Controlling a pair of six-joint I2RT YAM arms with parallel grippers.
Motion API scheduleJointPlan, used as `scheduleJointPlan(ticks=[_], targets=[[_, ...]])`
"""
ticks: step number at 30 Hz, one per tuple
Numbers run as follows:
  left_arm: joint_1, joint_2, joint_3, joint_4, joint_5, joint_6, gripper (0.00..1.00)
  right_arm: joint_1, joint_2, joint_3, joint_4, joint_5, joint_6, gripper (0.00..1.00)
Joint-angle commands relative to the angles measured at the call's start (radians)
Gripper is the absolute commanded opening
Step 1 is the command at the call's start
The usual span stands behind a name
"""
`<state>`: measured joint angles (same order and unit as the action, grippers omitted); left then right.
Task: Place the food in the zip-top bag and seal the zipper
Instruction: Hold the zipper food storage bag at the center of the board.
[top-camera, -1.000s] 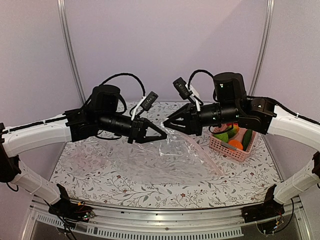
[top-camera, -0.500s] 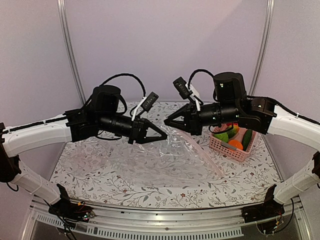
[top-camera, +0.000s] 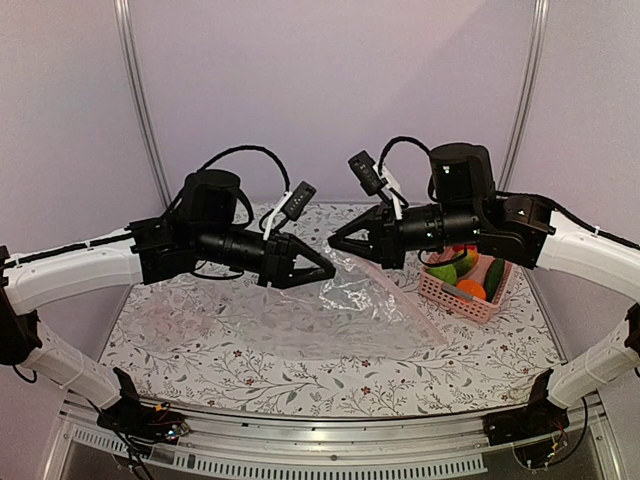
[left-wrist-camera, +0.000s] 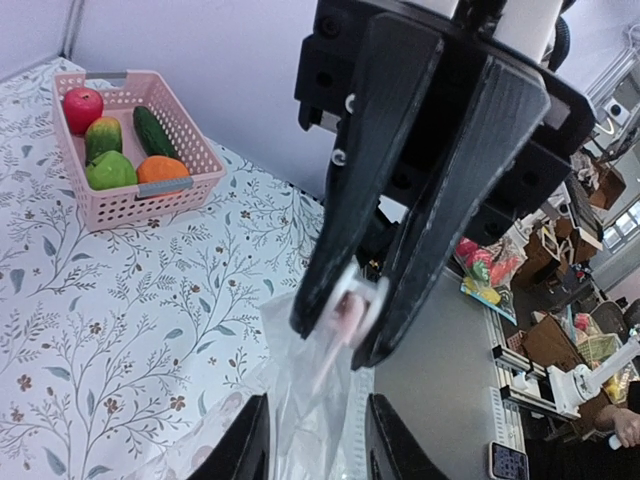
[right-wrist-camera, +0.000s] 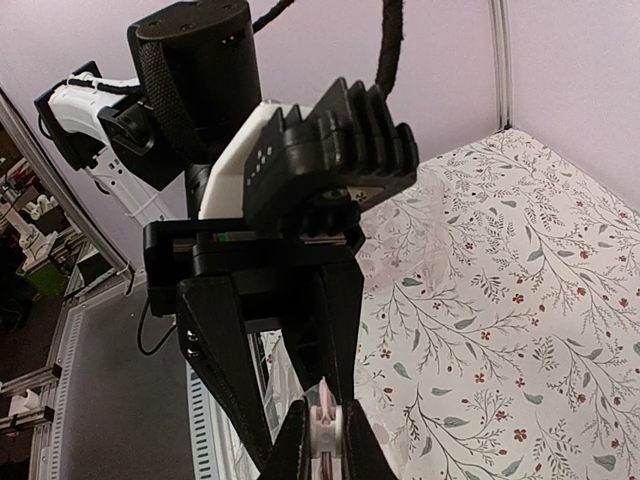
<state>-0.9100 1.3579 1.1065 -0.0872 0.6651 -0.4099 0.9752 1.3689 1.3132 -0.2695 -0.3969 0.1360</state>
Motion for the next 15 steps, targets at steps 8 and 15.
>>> scheduleJointPlan(ticks=[8,15], targets=[[-0.009,0.009,0.036,0.03,-0.007,0.01,0.3,0.009,-0.022,-0.025,0.024,-0.019,0.024,0.0],[-0.009,0.02,0.041,0.041,-0.004,0.005,0.18,0.008,-0.023,-0.026,0.026,-0.019,0.027,0.0]])
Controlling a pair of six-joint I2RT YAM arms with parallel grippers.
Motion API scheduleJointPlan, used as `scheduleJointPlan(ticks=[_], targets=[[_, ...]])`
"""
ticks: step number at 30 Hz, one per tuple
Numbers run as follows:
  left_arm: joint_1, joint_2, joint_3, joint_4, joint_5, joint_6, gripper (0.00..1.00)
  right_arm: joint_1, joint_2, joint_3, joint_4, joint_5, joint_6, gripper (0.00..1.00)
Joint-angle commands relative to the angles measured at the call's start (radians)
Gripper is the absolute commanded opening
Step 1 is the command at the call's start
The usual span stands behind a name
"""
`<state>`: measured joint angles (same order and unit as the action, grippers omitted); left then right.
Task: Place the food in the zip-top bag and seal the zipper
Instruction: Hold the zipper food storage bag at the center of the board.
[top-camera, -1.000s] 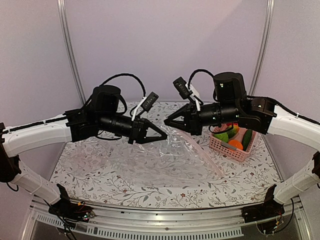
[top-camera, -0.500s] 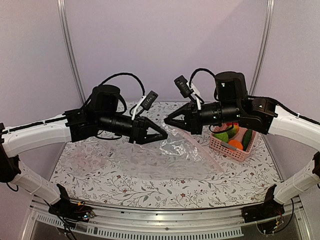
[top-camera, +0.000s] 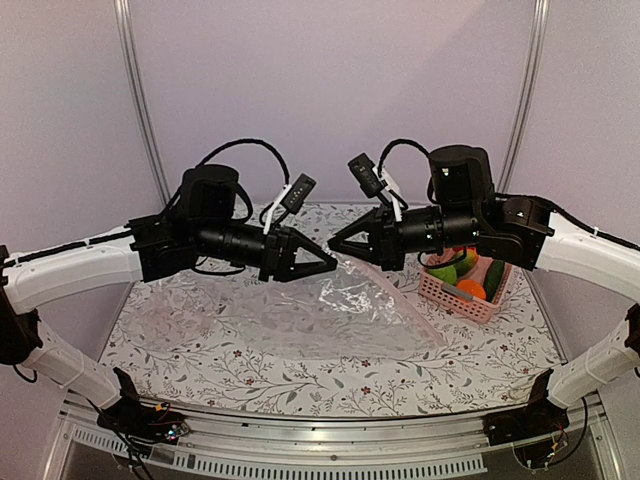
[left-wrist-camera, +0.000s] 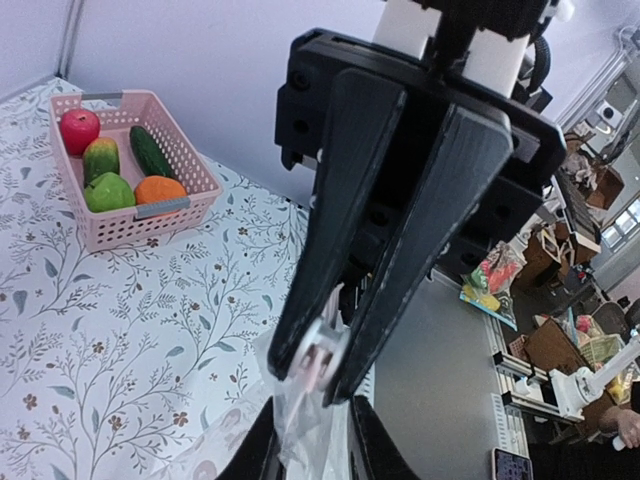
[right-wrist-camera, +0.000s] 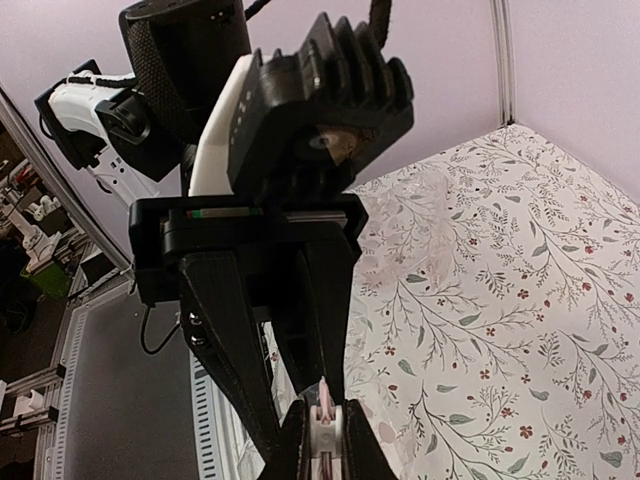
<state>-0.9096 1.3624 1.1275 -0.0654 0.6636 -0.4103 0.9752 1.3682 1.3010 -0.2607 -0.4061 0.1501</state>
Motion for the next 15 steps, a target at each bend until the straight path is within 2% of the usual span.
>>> scheduleJointPlan(ticks=[1,7,15], targets=[[-0.009,0.017,0.02,0.019,-0.003,0.006,0.15,0.009,-0.023,-0.014,0.017,-0.01,0.012,0.0],[-0.009,0.014,0.015,0.018,-0.013,0.006,0.01,0.009,-0.026,-0.018,0.017,-0.007,0.011,0.0],[-0.008,0.007,0.007,0.023,-0.029,0.004,0.0,0.009,-0.027,-0.025,0.018,-0.005,0.014,0.0]])
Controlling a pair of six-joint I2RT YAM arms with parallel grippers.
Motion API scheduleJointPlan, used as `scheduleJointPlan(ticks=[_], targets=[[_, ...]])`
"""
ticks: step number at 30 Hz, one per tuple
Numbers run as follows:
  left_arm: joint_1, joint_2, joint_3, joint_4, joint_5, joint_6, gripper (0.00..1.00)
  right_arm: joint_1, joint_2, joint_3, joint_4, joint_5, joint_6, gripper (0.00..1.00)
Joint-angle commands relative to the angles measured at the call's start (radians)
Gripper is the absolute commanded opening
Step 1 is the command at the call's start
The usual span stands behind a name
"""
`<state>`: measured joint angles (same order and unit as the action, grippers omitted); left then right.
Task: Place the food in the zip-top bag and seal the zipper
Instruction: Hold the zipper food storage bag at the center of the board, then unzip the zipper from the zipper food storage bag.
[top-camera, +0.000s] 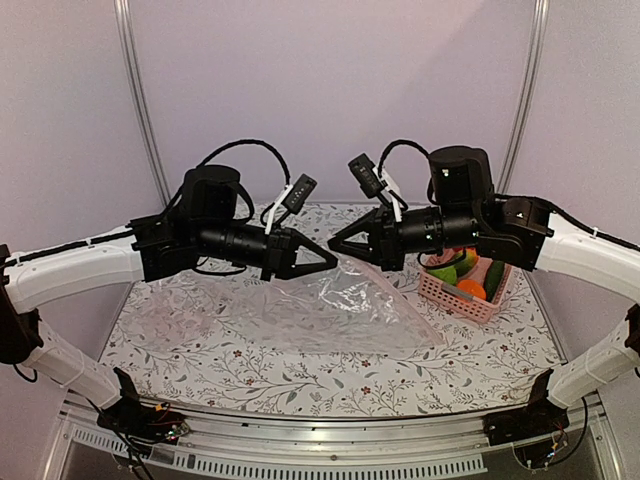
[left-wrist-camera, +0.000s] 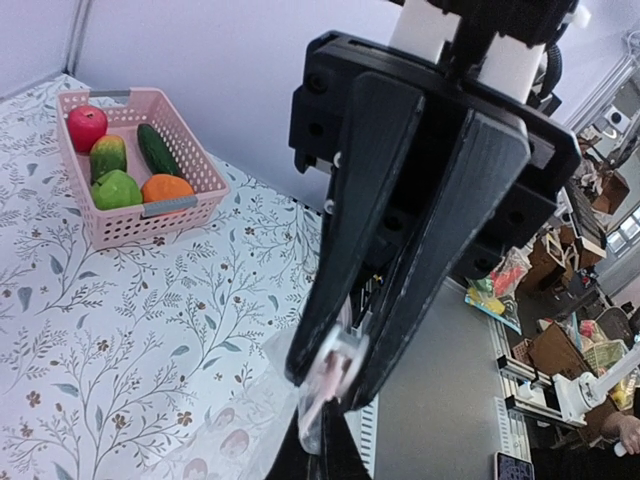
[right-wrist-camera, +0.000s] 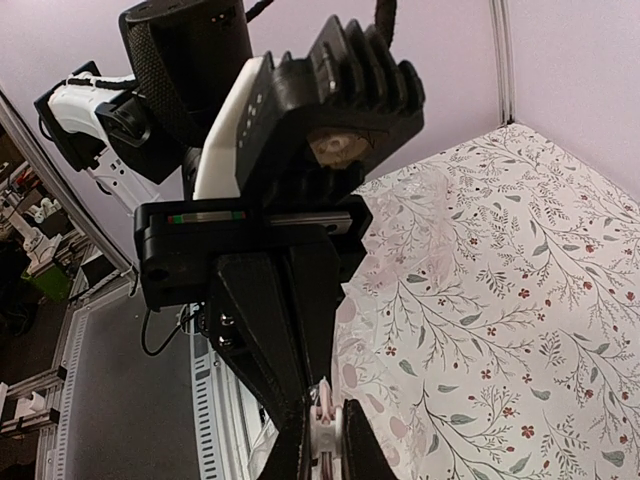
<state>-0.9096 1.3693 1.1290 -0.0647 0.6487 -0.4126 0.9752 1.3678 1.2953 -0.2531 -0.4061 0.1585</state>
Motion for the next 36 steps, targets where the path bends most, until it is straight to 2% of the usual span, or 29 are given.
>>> scheduleJointPlan(ticks=[1,17,36], targets=[[-0.008,-0.003,0.004,0.023,-0.019,0.006,0.0,0.009,-0.027,-0.02,0.012,-0.006,0.006,0.0],[0.009,-0.037,-0.021,0.042,-0.061,-0.005,0.0,0.009,-0.029,-0.036,0.015,-0.001,0.013,0.0],[0.029,-0.058,-0.036,0.065,-0.042,-0.021,0.0,0.009,-0.024,-0.041,0.016,0.004,0.016,0.0]])
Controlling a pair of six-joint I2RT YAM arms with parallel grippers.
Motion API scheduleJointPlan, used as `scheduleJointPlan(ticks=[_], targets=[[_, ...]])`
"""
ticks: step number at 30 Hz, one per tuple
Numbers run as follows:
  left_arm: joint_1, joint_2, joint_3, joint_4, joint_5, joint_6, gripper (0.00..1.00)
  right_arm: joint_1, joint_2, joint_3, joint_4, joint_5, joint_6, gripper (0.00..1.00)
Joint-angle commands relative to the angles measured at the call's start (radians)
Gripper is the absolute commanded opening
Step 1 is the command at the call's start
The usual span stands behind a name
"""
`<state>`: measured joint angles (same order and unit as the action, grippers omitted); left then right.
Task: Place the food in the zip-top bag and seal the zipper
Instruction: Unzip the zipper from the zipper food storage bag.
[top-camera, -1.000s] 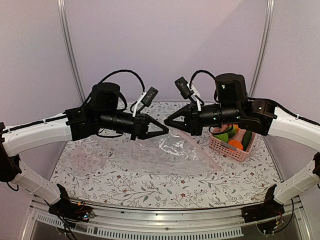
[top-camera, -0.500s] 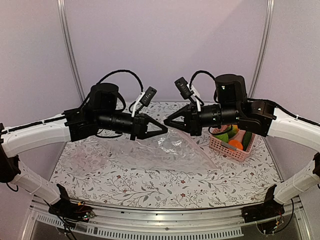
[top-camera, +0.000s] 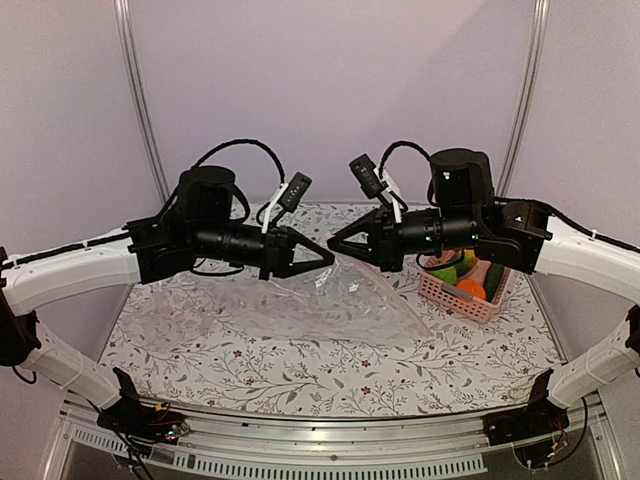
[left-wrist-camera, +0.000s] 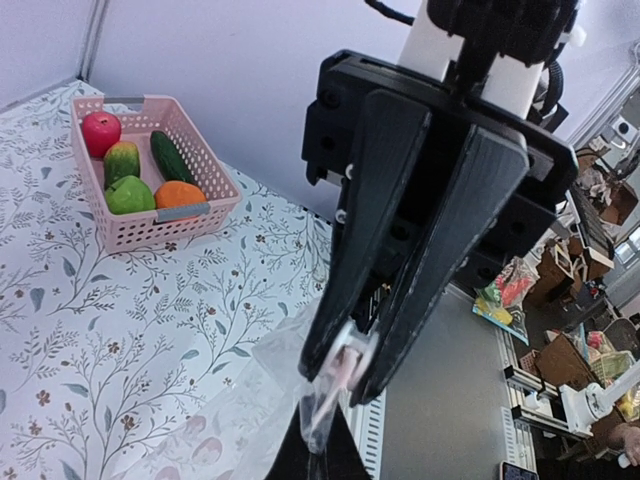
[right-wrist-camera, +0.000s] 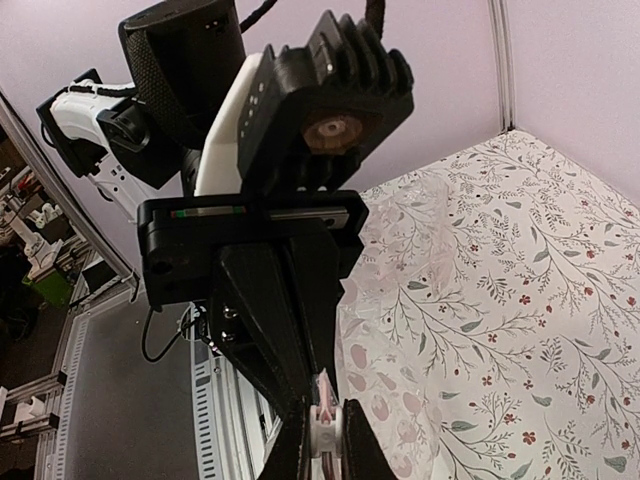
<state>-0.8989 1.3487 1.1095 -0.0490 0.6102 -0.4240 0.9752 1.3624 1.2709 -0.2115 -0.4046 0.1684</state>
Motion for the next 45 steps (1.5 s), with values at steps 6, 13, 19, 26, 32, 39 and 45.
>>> scheduleJointPlan(ticks=[6,13,19,26,32,39,45], targets=[[0.024,-0.05,-0.025,0.076,0.004,-0.017,0.0,0.009,-0.019,-0.017,-0.025,0.003,0.006,0.0],[0.029,-0.055,-0.028,0.078,0.01,-0.024,0.0,0.01,-0.021,-0.018,-0.025,0.002,0.005,0.0],[0.036,-0.065,-0.035,0.079,-0.004,-0.022,0.0,0.009,-0.023,-0.02,-0.025,0.003,0.005,0.0],[0.047,-0.07,-0.043,0.075,-0.006,-0.028,0.0,0.008,-0.026,-0.022,-0.025,0.003,0.007,0.0],[0.059,-0.081,-0.048,0.067,-0.023,-0.026,0.0,0.009,-0.026,-0.024,-0.025,0.003,0.006,0.0],[0.082,-0.103,-0.058,0.052,-0.049,-0.024,0.0,0.009,-0.028,-0.028,-0.028,0.005,0.007,0.0],[0.099,-0.125,-0.075,0.006,-0.069,-0.026,0.0,0.008,-0.029,-0.03,-0.026,0.005,0.009,0.0]])
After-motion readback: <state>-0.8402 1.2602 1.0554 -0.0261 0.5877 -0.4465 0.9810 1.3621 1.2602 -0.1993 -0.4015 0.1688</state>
